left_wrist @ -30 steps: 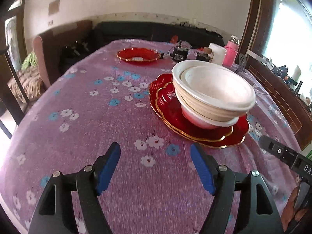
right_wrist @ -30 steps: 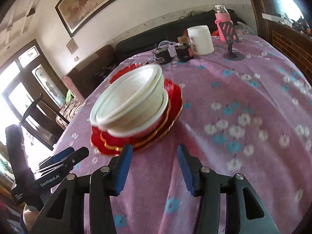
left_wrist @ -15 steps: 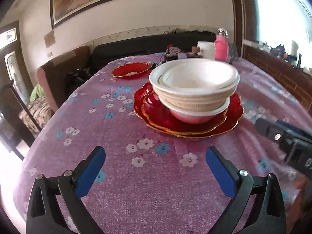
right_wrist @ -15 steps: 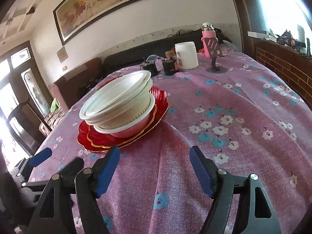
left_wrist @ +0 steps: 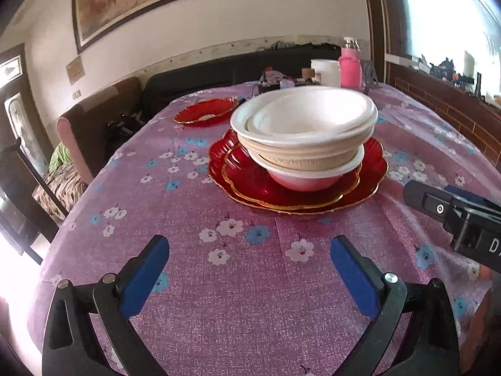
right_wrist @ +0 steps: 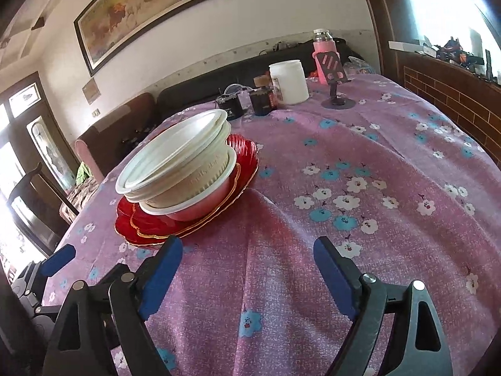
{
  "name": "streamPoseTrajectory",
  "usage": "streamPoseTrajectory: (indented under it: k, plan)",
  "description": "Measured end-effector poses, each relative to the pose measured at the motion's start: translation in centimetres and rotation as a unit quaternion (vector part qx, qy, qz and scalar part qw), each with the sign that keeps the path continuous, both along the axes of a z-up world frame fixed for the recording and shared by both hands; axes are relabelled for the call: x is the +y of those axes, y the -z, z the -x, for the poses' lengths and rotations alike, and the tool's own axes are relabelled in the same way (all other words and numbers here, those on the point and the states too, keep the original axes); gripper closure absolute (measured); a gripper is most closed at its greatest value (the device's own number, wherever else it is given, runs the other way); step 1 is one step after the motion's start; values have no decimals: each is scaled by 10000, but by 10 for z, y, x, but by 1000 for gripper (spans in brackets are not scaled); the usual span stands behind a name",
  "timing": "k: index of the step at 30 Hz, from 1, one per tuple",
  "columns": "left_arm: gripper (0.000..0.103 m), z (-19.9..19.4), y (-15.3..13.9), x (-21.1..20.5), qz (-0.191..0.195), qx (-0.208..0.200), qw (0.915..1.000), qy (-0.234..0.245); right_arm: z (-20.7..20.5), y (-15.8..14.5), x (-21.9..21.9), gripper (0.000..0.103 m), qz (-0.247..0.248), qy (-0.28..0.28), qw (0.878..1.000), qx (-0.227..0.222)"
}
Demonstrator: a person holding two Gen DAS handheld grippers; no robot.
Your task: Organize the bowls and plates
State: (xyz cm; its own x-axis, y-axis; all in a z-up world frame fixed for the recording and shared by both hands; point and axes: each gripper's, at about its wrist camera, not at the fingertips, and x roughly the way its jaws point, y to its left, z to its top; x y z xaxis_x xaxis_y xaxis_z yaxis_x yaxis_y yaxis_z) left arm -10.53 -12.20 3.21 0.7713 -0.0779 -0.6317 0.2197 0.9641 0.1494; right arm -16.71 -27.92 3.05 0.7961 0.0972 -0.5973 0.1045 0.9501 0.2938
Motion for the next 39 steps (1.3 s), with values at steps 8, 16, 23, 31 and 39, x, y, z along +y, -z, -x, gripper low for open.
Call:
streamPoseTrajectory:
  k: [8,16,23,31,39]
  plan:
    - [0,-4,1,2,44,198,9998,42,-2,0,2,14,52,-24,10000,29]
    - [0,4,-3,-2,-380,-6,9993,-55,-4,2,3,13,51,-85,9999,64]
    - [0,11,-5,-4,-710,-296,9970,-126,-5,3,2,13,-32,-172,9998,51]
    - [0,8,-5,-1,-731,-175,9971,-88,-6,4,1,13,-103,-210,9997,77]
    - [0,5,-5,2,-667,-76,9977,-68,-6,4,1,13,-125,-204,9997,94]
